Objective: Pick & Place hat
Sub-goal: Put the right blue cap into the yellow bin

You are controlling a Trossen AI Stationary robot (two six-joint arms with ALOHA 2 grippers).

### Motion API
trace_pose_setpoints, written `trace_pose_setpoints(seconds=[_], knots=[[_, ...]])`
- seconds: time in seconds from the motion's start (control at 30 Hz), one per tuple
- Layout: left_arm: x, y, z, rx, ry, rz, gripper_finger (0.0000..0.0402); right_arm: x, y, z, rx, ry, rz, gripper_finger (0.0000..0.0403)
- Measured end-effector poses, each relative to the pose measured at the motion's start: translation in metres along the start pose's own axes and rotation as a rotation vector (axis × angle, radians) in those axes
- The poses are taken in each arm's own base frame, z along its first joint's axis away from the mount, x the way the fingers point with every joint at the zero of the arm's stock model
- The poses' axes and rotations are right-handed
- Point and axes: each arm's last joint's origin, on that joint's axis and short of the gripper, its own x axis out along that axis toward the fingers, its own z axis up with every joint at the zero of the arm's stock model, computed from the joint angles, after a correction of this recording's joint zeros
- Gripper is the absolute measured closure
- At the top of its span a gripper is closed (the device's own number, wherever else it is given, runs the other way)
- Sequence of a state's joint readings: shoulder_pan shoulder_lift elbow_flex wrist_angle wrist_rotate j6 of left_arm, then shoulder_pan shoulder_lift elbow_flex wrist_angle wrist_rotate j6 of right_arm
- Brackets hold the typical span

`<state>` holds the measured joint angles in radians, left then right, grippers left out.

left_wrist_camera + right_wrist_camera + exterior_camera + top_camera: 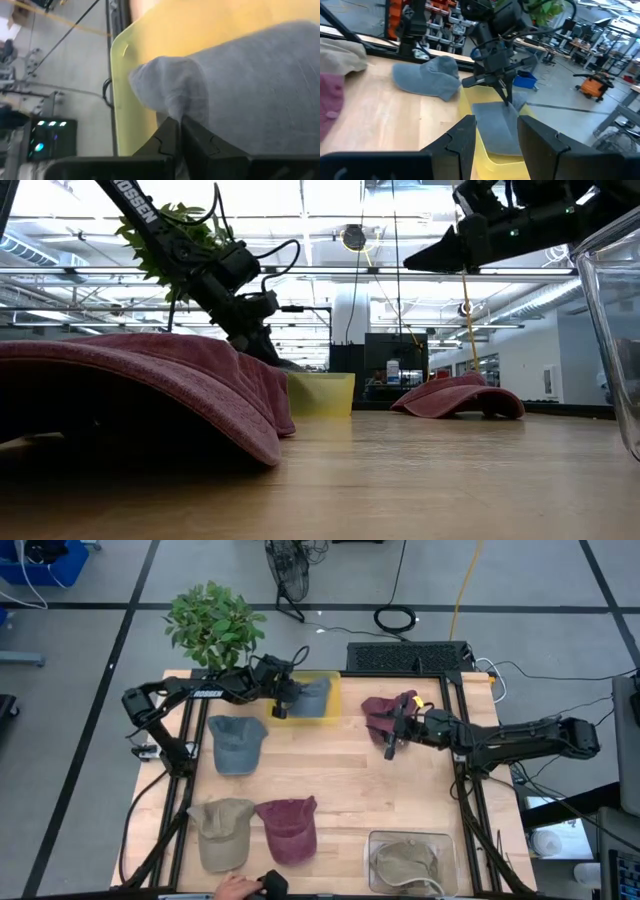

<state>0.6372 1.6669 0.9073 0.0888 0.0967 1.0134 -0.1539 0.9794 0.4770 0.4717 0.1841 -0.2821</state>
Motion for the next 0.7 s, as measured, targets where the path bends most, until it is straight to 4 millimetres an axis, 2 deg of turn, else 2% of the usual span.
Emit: trace_pose_setpoints(seconds=[0.3,0.7], knots=[[0.000,0.001,-0.001,-0.086,0.014,0.016,0.0323,0.002,-0.014,-0.001,0.018,-0.008,-0.068,0.0273],[0.000,-0.001,-0.003,-0.141,0.054,0.008,0.0320,0.003,-0.024,0.004,0.030,-0.082,-0.134,0.0273]])
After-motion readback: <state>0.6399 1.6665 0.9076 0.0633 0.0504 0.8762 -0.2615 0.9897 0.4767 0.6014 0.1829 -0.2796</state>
